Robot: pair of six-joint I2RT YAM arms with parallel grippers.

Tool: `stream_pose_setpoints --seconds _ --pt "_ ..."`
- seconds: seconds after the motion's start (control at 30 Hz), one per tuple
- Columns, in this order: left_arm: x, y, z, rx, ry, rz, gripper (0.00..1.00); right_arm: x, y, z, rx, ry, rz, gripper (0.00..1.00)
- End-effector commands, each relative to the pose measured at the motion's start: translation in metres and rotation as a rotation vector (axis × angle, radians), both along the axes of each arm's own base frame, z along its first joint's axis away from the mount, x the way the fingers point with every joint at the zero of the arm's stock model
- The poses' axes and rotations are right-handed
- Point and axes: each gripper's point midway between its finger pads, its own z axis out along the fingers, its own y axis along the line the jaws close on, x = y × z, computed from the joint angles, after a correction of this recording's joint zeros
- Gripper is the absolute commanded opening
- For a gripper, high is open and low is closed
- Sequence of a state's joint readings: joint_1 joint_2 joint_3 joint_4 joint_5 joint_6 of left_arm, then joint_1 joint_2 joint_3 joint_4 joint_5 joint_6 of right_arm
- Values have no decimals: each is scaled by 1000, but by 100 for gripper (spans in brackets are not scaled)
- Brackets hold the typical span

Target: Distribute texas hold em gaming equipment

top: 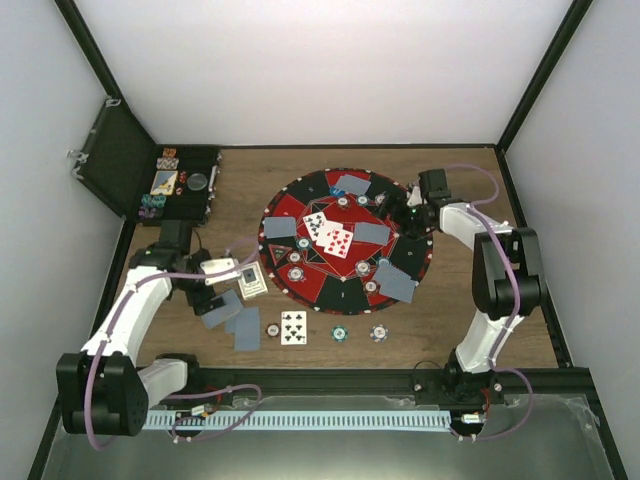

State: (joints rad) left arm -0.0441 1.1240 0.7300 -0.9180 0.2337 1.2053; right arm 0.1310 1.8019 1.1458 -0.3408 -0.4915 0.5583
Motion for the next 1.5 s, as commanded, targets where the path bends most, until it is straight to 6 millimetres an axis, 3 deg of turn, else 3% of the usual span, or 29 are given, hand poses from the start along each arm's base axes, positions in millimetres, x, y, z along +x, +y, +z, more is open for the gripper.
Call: stream_pose_setpoints --seconds 0.0,0.13,0.27,0.4,0.47,0.57,0.63,0.67,0.83,1.0,1.2,1.33,1.47 --pt "7 -26 53 -174 -10 20 100 2 -22 24 -127 -49 -57 100" --pt "35 -37 89 -292 -102 118 100 -6 -40 31 -215 -65 -104 100" --pt "82 -37 113 -431 -288 326 100 -16 -57 59 -278 -196 -158 100" --pt "119 -24 139 -581 -554 507 100 -33 -105 76 -446 -321 -364 100" --pt "125 -16 145 -641 -671 561 100 -43 -122 75 -509 -401 -425 100" --pt "125 -5 142 -722 -831 613 100 -56 -143 83 -569 -547 -520 100" --pt "120 -3 125 -727 -877 606 100 -61 -148 86 -578 -633 -549 100" --pt "121 -2 125 -737 -903 610 100 -64 -151 87 -590 -666 -565 100" --pt "134 8 88 -744 -860 717 100 -66 -164 93 -638 -767 -636 100" --pt "154 23 79 -753 -921 812 100 -71 -173 95 -691 -857 -675 100" --pt "168 41 69 -776 -952 945 100 -69 -172 91 -747 -942 -646 100" --pt "152 58 69 -814 -1060 1016 100 -64 -162 86 -734 -996 -590 100" --pt "151 67 70 -812 -1074 1072 100 -55 -150 88 -742 -1074 -514 100"
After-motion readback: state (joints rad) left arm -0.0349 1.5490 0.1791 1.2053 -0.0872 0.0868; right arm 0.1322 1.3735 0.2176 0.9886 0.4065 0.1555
